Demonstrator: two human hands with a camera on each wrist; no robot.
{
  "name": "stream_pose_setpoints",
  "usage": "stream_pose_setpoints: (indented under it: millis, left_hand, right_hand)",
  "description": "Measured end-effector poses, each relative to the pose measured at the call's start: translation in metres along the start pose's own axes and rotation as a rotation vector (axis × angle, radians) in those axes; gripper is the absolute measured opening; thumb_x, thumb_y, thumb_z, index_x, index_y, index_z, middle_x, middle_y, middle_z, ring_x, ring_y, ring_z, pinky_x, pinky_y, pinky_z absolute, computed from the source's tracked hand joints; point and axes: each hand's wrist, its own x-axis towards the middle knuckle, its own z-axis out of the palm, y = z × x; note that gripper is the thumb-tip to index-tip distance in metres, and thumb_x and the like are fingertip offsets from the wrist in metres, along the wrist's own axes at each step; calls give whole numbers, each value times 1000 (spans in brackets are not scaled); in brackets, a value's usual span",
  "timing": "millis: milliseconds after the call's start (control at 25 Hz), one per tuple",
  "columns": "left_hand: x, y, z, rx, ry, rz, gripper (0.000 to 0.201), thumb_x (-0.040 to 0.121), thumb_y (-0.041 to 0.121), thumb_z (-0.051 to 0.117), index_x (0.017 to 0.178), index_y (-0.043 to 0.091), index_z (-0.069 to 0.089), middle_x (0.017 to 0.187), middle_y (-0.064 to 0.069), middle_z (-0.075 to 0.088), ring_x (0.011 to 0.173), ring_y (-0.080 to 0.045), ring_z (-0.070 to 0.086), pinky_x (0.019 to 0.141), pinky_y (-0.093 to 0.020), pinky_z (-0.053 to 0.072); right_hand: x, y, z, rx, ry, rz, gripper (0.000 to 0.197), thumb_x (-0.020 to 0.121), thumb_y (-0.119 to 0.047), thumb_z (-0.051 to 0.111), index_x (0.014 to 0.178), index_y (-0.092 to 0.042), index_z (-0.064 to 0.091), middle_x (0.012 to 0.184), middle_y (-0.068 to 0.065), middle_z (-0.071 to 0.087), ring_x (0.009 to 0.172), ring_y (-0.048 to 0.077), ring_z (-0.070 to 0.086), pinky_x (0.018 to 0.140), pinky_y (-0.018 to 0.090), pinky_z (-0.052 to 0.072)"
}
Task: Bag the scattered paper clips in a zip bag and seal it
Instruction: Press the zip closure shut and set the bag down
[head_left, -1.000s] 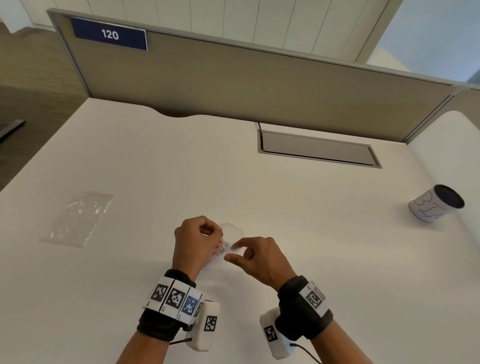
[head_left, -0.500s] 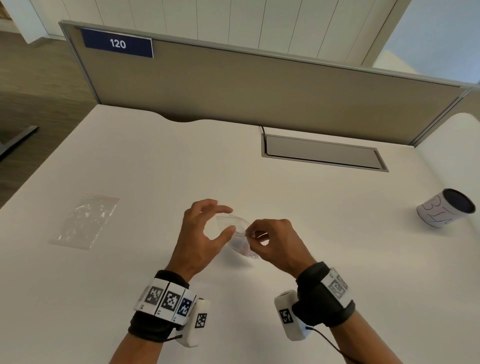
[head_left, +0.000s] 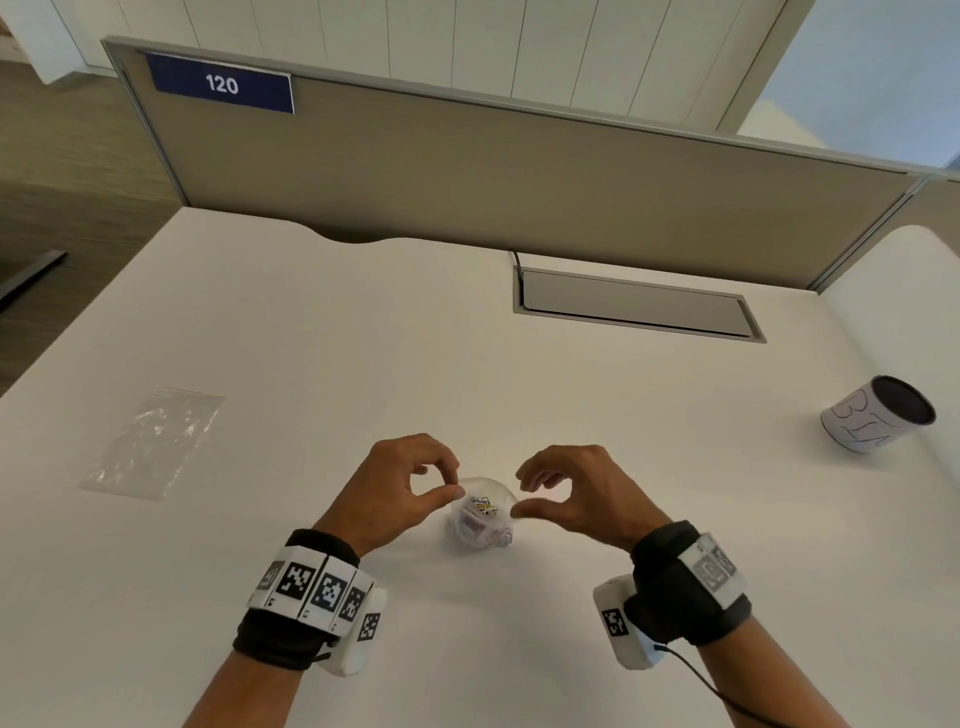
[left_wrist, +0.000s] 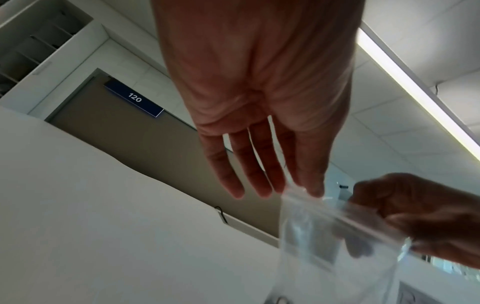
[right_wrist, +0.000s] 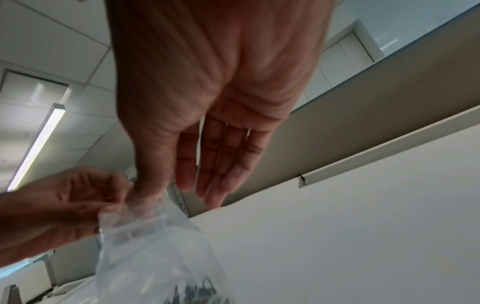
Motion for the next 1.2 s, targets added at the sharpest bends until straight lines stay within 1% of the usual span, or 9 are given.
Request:
stream_pose_setpoints:
  millis: [120, 200, 360, 440, 640, 800, 920, 1040, 1200]
  left_hand:
    - [-2, -1, 7, -30, 2, 46, 15, 81, 25, 77, 93, 21, 72, 107, 11, 71, 103, -5, 64, 87, -26, 57]
    - [-2, -3, 9, -66, 41, 32, 16, 82, 24, 76, 98, 23, 72, 100, 11, 72, 98, -7, 67, 86, -27, 58]
    - [-1, -3, 8, -106, -2, -10, 42, 70, 29, 85, 108, 25, 69, 95, 9, 74, 94, -6, 70, 85, -21, 57]
    - [-2, -4, 7, -120, -23, -37, 51, 66, 21, 89, 112, 27, 66, 94, 5, 74, 92, -9, 70, 86, -21, 57]
    - [-2, 0, 9, -169, 55, -58, 31, 76, 8, 81, 101, 23, 70, 77, 1, 76, 77, -12, 72, 82, -21, 58]
    - [-5, 2, 13, -225, 48, -68, 36, 79, 7, 77, 109, 19, 63, 79, 0, 74, 77, -13, 71, 82, -20, 57]
    - [-6, -1, 15, -255, 45, -128, 37, 83, 7, 73, 112, 20, 55, 80, 1, 72, 81, -10, 69, 86, -15, 51]
    - [-6, -3, 19, -391, 65, -200, 32, 87, 4, 67, 112, 17, 52, 83, -1, 69, 82, -7, 65, 88, -19, 47]
    - [-8, 0, 21, -632, 148, -210, 39, 83, 2, 71, 115, 13, 54, 87, -4, 66, 88, -10, 64, 80, -21, 52]
  right_hand:
    - [-8, 2, 9, 55, -21, -6, 47, 65, -53, 80, 99, -25, 66, 108, -11, 68, 94, 4, 64, 81, 24, 53]
    - [-11, 2, 15, 68, -22, -12, 49, 65, -49, 81, 102, -25, 61, 102, -12, 69, 93, 4, 64, 81, 21, 53]
    - [-9, 8, 24, 140, 134, 48, 23, 81, -25, 74, 94, -17, 57, 87, -4, 73, 80, 2, 68, 76, 20, 56]
    - [-9, 9, 24, 174, 184, 74, 16, 83, -20, 72, 91, -16, 59, 84, -2, 75, 78, 1, 69, 75, 16, 55]
    - [-10, 8, 21, 213, 238, 48, 11, 85, -14, 70, 90, -14, 60, 83, -4, 74, 79, 4, 69, 74, 15, 52]
    - [-9, 10, 22, 304, 192, 69, 23, 79, -22, 76, 99, -17, 65, 89, -4, 72, 86, 8, 68, 75, 19, 54]
    - [-7, 11, 28, 254, 154, 87, 12, 80, -21, 75, 92, -19, 73, 84, -7, 73, 79, 6, 66, 73, 19, 53]
    - [-5, 7, 27, 283, 157, 84, 4, 85, -17, 69, 86, -17, 73, 82, -7, 73, 75, 8, 65, 72, 25, 54]
    - [-1, -9, 24, 331, 115, 51, 7, 88, -13, 64, 83, -16, 69, 76, -7, 68, 69, 8, 60, 71, 30, 52]
